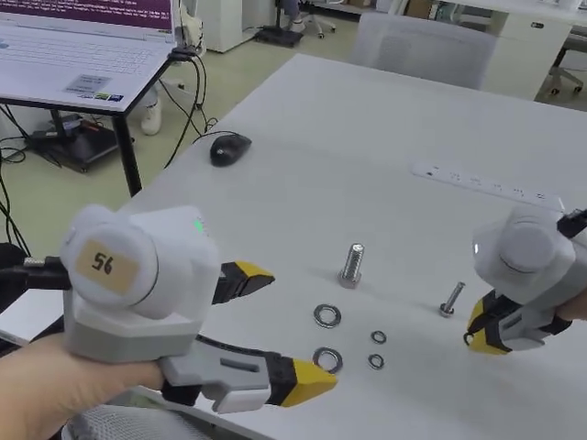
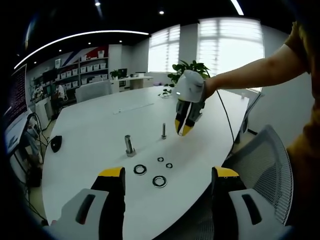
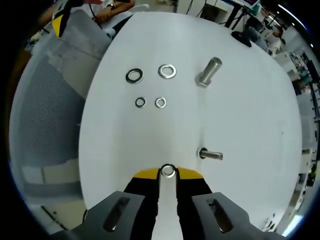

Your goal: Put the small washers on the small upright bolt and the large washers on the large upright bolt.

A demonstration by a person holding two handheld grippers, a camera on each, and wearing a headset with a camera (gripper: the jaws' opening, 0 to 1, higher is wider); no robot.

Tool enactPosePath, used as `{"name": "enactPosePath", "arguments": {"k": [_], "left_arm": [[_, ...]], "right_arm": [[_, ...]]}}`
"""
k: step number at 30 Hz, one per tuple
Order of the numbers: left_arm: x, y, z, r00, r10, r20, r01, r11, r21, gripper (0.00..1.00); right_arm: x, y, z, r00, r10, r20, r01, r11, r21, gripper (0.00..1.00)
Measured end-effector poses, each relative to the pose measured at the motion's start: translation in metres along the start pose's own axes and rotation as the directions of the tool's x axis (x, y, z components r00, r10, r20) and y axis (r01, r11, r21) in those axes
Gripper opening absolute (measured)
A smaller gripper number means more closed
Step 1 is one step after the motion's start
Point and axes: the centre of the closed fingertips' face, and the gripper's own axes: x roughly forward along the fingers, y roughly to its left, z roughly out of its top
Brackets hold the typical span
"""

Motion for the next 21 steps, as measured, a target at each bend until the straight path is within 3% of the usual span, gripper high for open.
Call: {"name": "enactPosePath", "arguments": {"k": [12,21], "left_arm": [[-0.001,0.000,0.001,1.0000,-0.001,-0.005,0.001,1.000,0.004,0.68],[0.000,0.001,0.004,1.0000,0.003,-0.002,-0.003,1.000,0.006,0.68]], "right_arm": [[-0.031,-0.035,0.013,0.9974,-0.072,0.004,0.072,0.997,-0.033,0.12],[-0.035,-0.050,0.023,0.9973,-0.071,-0.019,0.069,0.995,-0.072,0.12]]}}
